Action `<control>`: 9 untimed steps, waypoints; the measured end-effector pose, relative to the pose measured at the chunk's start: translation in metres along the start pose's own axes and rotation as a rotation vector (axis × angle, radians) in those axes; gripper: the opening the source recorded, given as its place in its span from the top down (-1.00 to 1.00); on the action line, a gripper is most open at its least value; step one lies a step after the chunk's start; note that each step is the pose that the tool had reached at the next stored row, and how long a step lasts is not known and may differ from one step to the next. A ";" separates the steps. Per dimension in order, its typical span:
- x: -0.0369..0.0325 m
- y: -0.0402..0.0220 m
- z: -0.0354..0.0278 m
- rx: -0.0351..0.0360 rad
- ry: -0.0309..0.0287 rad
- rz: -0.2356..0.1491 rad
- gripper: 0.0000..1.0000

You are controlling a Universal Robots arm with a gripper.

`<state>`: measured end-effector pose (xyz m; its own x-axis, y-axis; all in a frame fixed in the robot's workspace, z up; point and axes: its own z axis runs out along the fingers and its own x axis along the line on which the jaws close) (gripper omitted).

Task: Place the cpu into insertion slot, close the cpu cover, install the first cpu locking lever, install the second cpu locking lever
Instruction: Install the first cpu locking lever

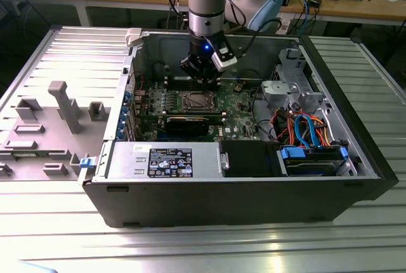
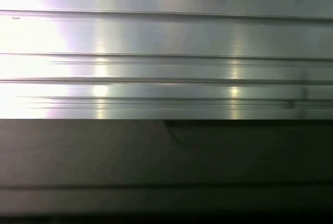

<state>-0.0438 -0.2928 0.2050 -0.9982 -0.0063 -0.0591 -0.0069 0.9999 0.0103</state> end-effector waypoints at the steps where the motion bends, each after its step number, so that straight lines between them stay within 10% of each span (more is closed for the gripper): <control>1: -0.0001 0.0000 -0.0014 0.0000 0.0000 0.000 0.79; 9: -0.0002 -0.0045 -0.0038 0.0056 0.0002 0.000 0.79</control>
<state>-0.0438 -0.2974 0.2088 -0.9982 -0.0066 -0.0589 -0.0069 1.0000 0.0047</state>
